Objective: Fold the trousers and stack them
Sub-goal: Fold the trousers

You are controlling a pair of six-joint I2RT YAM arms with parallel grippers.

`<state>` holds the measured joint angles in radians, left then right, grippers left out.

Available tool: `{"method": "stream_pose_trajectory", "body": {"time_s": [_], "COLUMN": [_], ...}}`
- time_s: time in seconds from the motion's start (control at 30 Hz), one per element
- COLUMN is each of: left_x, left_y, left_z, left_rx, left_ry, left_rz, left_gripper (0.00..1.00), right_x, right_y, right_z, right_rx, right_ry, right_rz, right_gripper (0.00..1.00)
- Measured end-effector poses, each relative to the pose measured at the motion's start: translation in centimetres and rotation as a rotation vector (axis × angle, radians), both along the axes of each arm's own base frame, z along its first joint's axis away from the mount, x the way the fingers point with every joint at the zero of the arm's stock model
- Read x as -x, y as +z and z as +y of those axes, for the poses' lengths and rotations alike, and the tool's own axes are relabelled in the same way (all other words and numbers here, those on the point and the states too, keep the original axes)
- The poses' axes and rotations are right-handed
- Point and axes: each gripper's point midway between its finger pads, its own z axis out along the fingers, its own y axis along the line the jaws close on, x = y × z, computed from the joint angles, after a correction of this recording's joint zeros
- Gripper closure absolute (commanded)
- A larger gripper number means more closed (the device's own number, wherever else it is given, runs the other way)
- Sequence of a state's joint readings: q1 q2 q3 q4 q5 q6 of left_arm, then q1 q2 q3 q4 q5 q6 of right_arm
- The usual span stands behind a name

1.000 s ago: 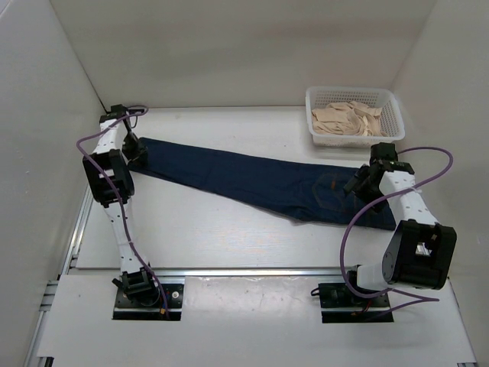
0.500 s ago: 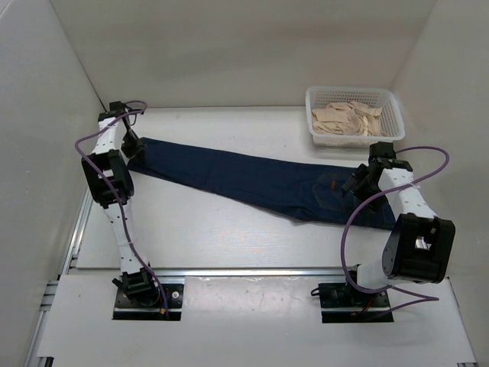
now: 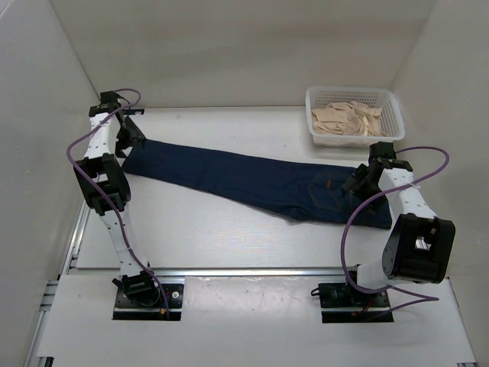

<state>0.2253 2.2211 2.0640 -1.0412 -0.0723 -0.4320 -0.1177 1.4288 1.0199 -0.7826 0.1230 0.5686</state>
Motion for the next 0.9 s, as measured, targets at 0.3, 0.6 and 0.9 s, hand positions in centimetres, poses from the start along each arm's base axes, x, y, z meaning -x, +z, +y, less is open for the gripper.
{"method": "stream_pose_trajectory", "body": {"time_s": [0.3,0.6,0.9], "left_x": [1.6,4.7,2.2], "left_y": [-1.4,-5.3,-8.3], "left_z": [1.0,2.4,4.2], "left_rx": [-0.049,0.05,0.078], "left_ry": [0.067,0.105,0.117], "left_rz": [0.066,0.162,0.163], "left_gripper": [0.68,0.04,0.19], "right_x": [0.0,2.8,3.8], "right_y": [0.0,-0.5,0.1], "right_z": [0.1,0.9,1.1], "right_rx": [-0.006,-0.093,-0.141], "right_ry": [0.003,-0.022,-0.037], "right_rz": [-0.001,-0.015,-0.029], "right_gripper": [0.16,0.1,0.09]}}
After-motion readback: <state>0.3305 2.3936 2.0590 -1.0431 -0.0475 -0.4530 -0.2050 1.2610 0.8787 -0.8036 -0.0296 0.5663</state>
